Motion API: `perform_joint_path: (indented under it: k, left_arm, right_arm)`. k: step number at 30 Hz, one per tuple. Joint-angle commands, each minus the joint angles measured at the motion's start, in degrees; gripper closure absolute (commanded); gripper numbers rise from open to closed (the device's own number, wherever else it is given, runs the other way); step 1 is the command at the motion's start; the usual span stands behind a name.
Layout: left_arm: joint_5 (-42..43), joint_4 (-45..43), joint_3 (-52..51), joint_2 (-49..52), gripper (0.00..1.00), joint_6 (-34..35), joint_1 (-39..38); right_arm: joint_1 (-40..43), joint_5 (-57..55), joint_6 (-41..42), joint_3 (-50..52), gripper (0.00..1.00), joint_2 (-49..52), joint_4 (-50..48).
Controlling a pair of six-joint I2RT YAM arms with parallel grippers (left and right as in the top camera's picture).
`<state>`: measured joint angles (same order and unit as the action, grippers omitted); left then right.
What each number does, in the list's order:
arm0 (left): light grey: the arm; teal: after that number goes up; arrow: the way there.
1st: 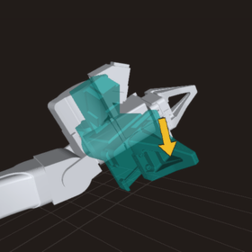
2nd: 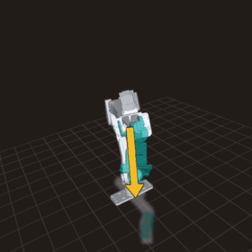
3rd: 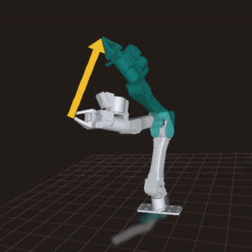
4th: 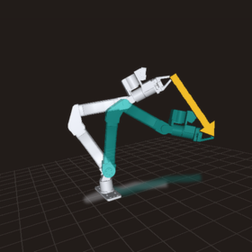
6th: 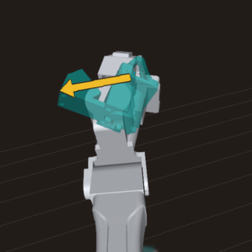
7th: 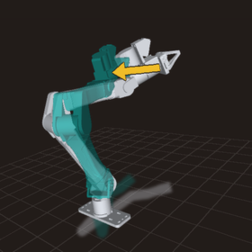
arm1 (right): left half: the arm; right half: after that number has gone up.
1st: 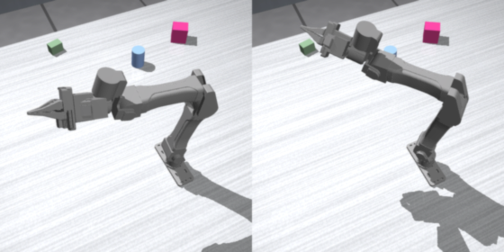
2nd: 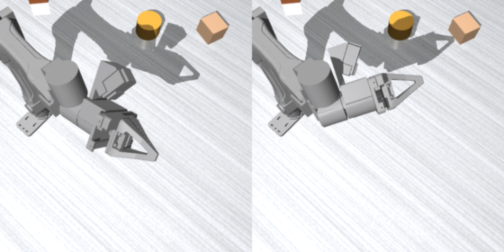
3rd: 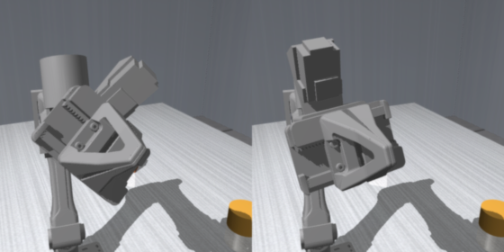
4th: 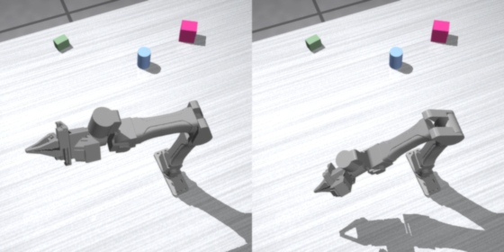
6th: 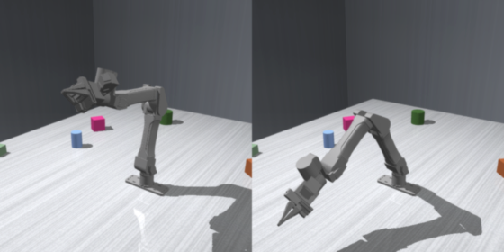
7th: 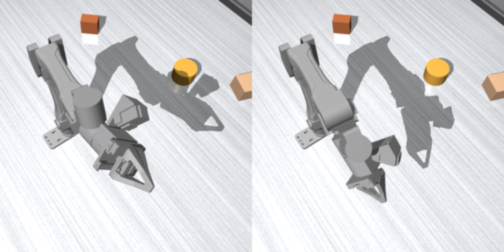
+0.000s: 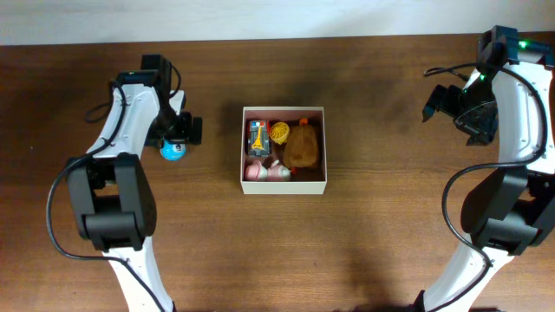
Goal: Pack container
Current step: 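Lower the left gripper and grasp the blue ball toy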
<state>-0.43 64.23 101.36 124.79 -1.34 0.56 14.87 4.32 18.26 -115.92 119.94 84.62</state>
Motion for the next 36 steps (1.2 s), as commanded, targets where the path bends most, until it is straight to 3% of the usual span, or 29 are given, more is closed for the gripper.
perform_joint_path:
  k: [1,34,36]
  left_arm:
    - [1.14,0.55,-0.07,1.11,0.00,-1.27,0.11]
    - [-0.87,1.73,-0.09,1.97,0.11,2.21,0.15]
    - [-0.87,1.27,-0.13,1.97,0.16,2.21,0.15]
  right_arm:
    - [0.15,-0.50,0.70,0.11,0.01,-0.96,0.00]
    - [0.15,-0.50,0.70,0.11,0.01,-0.96,0.00]
    - [0.15,-0.50,0.70,0.11,0.01,-0.96,0.00]
